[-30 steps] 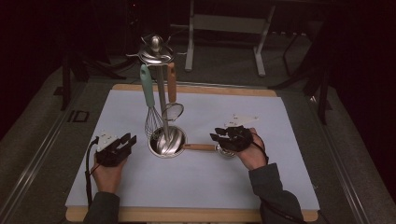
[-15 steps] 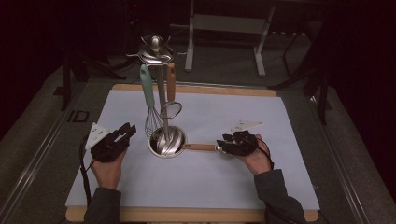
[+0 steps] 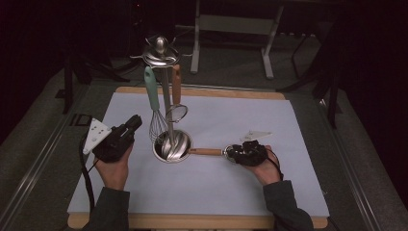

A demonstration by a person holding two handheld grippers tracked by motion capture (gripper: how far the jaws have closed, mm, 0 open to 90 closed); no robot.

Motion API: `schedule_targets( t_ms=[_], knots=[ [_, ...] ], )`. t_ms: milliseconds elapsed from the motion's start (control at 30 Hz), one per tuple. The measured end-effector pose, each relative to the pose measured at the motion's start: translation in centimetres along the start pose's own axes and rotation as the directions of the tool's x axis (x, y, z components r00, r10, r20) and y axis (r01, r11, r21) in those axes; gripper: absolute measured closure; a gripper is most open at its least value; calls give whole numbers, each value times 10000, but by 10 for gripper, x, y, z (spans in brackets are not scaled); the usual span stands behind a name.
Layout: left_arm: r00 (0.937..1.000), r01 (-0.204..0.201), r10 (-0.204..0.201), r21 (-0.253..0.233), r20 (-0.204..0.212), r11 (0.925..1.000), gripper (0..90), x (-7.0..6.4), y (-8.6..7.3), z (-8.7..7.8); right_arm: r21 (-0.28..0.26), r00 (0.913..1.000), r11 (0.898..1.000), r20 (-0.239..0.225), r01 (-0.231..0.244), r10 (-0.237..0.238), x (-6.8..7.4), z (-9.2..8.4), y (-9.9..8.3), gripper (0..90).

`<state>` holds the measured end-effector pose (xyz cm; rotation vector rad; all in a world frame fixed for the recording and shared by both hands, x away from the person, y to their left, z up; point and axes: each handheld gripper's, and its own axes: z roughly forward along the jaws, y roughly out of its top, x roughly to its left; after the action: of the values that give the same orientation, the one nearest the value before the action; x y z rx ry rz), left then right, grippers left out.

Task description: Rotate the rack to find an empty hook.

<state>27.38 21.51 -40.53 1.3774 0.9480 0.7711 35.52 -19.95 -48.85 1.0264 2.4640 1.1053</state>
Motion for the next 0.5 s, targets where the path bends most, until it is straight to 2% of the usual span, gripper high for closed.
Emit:
schedule_targets(
  t_ms=[100,200,333,400,500],
  knots=[
    [10000,-48,51,-567,62,9984,880,-4,10,-3,149,9996,9996,114,250,-251,1,3,-3,622],
    [9999,-124,129,-1136,41,9934,896,-8,20,-6,264,9990,9989,220,394,-400,2,4,-5,622],
    [9997,-37,77,-1779,215,9840,896,-14,33,-8,387,9989,9985,246,383,-393,2,6,-11,626],
    [9994,-10,79,-2056,328,9786,896,-18,38,-8,474,9992,9983,232,328,-339,1,6,-15,659],
    [9985,-140,260,-2402,471,9706,897,-26,48,-8,575,9994,9979,150,292,-301,0,5,-20,691]
  ],
)
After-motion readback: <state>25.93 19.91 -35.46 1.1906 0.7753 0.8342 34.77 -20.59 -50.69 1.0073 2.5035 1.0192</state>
